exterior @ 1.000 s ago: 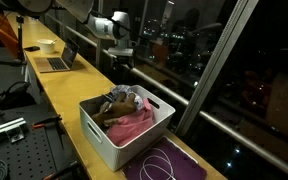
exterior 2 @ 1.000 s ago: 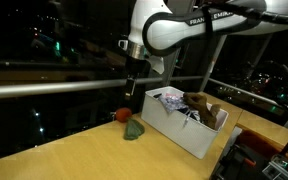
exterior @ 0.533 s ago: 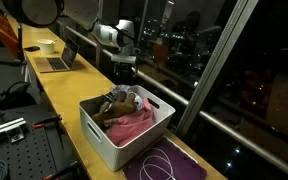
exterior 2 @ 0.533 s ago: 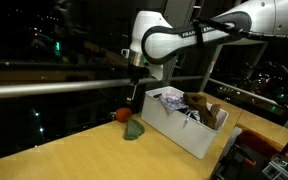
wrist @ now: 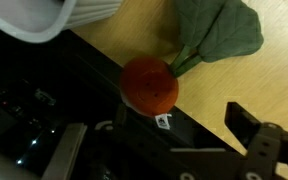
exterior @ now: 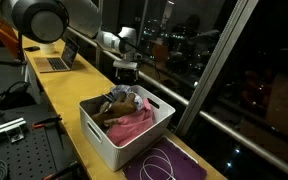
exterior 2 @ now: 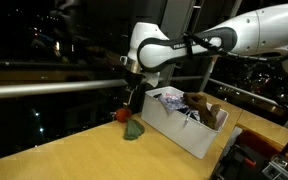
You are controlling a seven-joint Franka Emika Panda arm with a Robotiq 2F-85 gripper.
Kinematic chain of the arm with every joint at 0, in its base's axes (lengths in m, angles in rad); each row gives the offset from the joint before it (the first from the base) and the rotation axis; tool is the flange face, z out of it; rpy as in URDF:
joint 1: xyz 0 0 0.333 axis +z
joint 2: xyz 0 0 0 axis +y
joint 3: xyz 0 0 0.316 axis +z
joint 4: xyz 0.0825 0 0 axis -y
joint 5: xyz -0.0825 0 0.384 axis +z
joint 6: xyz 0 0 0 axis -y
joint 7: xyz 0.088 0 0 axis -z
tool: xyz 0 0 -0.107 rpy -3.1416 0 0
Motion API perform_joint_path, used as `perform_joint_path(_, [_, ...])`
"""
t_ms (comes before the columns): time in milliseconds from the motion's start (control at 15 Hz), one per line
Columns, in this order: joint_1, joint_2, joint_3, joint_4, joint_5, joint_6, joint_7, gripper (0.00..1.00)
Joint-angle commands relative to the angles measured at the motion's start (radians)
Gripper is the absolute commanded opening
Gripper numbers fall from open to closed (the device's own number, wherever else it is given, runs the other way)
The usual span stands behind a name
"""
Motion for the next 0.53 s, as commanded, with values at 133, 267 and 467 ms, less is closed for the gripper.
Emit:
perform_joint_path(133, [-0.020,0.141,0.000,0.170,0.045,-0.005,-0.028,1.00])
perform_joint_path(267, [-0.026,0.177,0.001,0.213,0.055,-0.011,-0.030,1.00])
perform_joint_path(467, [-0.030,0.228,0.003,0.268,0.076,-0.020,-0.027,1.00])
